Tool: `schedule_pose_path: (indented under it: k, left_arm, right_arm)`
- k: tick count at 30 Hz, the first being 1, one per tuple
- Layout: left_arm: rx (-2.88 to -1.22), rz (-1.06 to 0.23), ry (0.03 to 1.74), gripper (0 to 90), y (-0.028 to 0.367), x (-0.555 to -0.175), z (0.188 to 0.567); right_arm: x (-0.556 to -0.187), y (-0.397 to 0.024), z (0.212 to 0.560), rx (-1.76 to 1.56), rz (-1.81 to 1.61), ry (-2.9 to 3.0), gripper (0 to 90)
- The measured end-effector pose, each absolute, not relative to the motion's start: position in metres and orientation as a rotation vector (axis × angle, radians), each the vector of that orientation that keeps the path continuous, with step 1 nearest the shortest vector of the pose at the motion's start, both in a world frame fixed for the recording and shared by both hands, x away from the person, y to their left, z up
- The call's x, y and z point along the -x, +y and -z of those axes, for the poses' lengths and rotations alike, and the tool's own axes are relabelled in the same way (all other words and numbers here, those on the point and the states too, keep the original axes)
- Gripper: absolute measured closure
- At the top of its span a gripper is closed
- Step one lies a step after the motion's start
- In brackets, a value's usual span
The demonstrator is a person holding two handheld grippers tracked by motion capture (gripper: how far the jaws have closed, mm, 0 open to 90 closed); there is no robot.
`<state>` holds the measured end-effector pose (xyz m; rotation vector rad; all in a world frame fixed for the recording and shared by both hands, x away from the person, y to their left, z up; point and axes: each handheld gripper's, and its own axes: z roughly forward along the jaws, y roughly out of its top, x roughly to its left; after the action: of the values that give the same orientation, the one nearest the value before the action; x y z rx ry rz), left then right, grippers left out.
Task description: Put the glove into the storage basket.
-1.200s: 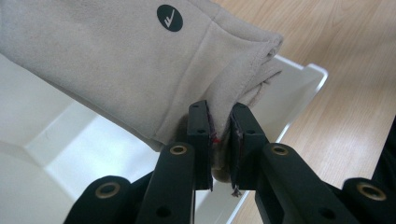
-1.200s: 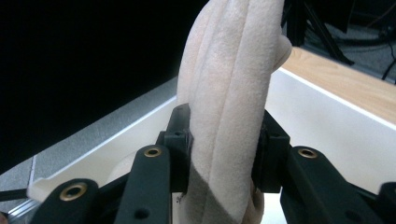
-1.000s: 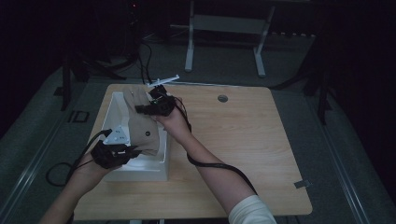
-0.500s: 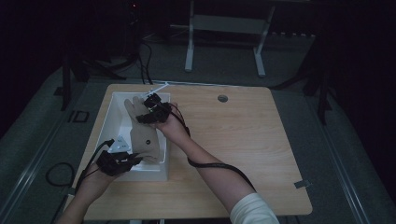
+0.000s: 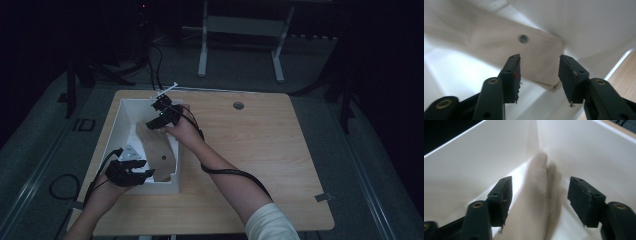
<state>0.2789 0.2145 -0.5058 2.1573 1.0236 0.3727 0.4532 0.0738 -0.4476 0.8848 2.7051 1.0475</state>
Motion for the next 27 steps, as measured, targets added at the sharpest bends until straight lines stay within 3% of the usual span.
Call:
schedule_pose_path:
  k: [7,10,12,18,27]
  left_arm:
    - [-2.105,-0.354,1.058,46.4,0.212,-0.28,0.504]
    - [-2.086,-0.348,1.061,43.4,0.209,-0.281,0.502]
    - [-2.069,-0.343,1.069,38.5,0.206,-0.282,0.5]
    - [-2.006,-0.342,1.041,14.5,0.201,-0.282,0.487]
    - [-1.893,-0.368,0.996,10.5,0.192,-0.278,0.456]
  right_arm:
    - [-0.451,0.058,0.442,-0.903,-1.128,2.685,29.7]
    - [-0.449,0.05,0.441,-0.888,-1.169,2.689,24.0]
    - [-0.446,0.044,0.44,-0.859,-1.193,2.723,16.5]
    - [-0.44,0.023,0.434,-0.827,-1.288,2.712,15.1]
    - [-0.426,-0.016,0.424,-0.79,-1.347,2.679,15.8]
